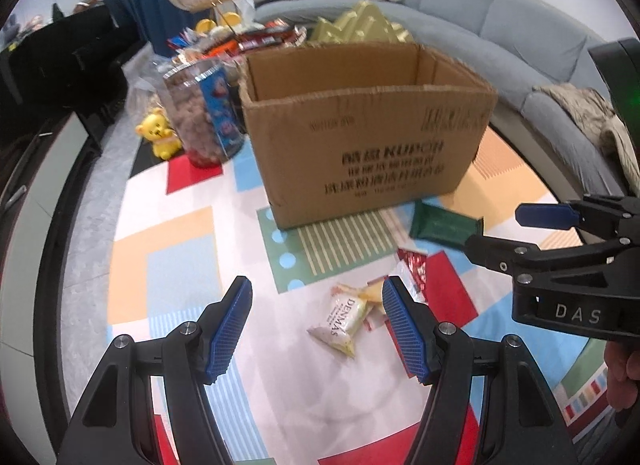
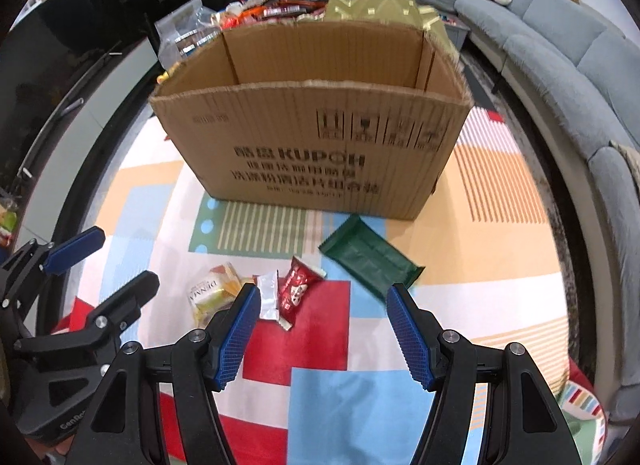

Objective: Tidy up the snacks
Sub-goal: 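Grasp the DENMAS cheese-ball packet with the left tool while the right tool grasps the red candy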

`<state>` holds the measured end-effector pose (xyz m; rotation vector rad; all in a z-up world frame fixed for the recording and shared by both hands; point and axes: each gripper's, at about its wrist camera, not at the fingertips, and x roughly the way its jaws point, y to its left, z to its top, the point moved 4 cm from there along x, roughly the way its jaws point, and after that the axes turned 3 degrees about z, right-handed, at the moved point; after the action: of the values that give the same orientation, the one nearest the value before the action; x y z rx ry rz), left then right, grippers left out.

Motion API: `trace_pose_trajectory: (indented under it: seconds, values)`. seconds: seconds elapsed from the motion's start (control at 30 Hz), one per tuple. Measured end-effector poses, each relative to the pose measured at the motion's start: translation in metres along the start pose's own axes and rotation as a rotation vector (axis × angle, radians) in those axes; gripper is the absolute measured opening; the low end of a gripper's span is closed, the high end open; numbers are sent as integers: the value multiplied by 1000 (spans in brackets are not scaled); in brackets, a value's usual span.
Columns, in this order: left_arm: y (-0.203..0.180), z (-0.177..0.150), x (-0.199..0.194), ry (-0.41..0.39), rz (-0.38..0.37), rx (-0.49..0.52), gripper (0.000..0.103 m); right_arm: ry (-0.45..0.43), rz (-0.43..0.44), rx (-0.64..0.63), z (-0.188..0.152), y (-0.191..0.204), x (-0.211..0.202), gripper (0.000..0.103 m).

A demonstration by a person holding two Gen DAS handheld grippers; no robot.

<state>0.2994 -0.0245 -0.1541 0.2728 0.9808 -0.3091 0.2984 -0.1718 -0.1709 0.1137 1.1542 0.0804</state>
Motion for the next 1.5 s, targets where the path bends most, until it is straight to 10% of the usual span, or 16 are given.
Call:
trace_pose_trajectory:
  seconds: [0.9,1.5]
  values:
    - [-17,-15,75,232,-100,177,57,153,25,205,1,-4,77,66]
    - [-18,-23,101,278,-178,145,43,186,29,224,-2,17,110,44]
